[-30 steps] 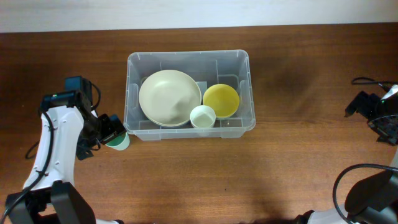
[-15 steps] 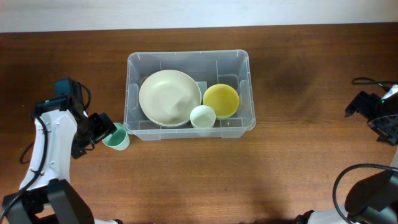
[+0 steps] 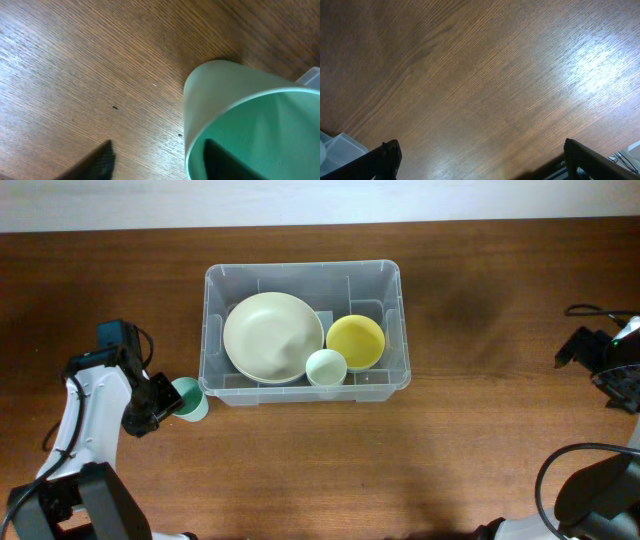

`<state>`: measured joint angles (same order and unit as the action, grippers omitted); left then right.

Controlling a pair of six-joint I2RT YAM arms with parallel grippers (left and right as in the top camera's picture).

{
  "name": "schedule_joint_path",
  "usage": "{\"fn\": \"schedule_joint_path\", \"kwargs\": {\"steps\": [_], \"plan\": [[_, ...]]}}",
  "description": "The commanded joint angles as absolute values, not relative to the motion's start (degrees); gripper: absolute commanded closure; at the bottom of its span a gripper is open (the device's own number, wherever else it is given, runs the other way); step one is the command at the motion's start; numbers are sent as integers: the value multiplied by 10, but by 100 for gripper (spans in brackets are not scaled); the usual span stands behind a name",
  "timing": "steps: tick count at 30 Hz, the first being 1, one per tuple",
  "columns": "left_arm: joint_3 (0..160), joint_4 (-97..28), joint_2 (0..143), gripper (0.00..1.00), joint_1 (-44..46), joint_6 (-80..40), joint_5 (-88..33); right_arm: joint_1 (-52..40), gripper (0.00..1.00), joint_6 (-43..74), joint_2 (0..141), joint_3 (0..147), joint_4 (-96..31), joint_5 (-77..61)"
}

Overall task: Pack container
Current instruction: 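Grasp the mint-green cup rim with the left gripper and lift, then carry the mint-green cup into the container onto the stacked cups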

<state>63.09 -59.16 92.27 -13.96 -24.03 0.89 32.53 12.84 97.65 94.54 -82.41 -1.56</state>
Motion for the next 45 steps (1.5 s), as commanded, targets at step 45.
{"fn": "schedule_joint_path", "kwargs": {"steps": [45], "plan": [[1059, -745, 1036, 99, 253, -207, -92, 326, 1, 124, 969, 945, -824, -15]]}}
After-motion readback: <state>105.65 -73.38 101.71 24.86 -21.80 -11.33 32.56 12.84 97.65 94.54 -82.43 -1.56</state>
